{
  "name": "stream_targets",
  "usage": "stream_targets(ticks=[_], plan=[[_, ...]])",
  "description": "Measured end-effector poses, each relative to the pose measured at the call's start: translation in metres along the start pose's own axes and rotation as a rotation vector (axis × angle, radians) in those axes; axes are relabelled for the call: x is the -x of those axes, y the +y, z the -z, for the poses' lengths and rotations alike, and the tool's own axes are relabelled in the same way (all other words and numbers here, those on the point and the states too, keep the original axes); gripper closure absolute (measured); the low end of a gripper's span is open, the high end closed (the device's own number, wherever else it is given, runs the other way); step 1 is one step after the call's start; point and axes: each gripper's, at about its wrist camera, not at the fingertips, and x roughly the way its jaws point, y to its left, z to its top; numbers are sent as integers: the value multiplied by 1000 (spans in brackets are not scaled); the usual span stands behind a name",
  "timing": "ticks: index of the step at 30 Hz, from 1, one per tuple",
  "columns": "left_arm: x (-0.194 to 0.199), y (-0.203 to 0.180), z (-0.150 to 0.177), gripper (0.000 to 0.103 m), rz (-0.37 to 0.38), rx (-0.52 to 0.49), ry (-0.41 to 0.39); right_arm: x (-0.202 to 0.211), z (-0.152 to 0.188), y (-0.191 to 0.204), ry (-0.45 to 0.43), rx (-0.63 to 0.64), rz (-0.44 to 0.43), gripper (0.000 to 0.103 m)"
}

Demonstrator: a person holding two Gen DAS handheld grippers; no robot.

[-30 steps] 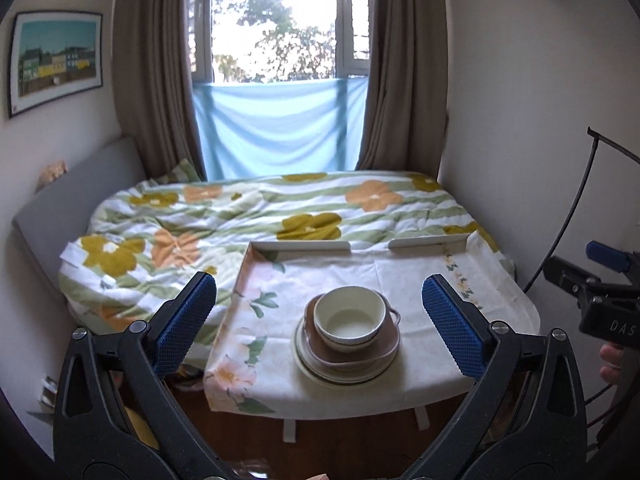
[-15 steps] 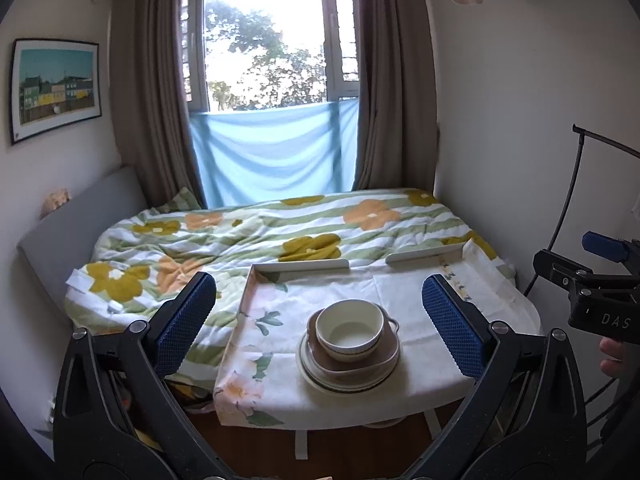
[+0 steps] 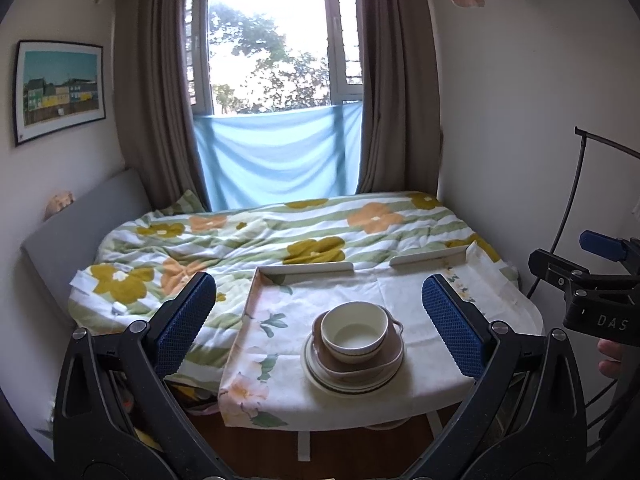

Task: Organize plates and bowls

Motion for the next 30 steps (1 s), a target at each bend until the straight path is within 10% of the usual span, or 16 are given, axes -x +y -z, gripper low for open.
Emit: stream_targets(ticks=[30], plan=[[-10,5,-2,0,-50,-3,-11,-11,-6,7,-19,10,18,10]])
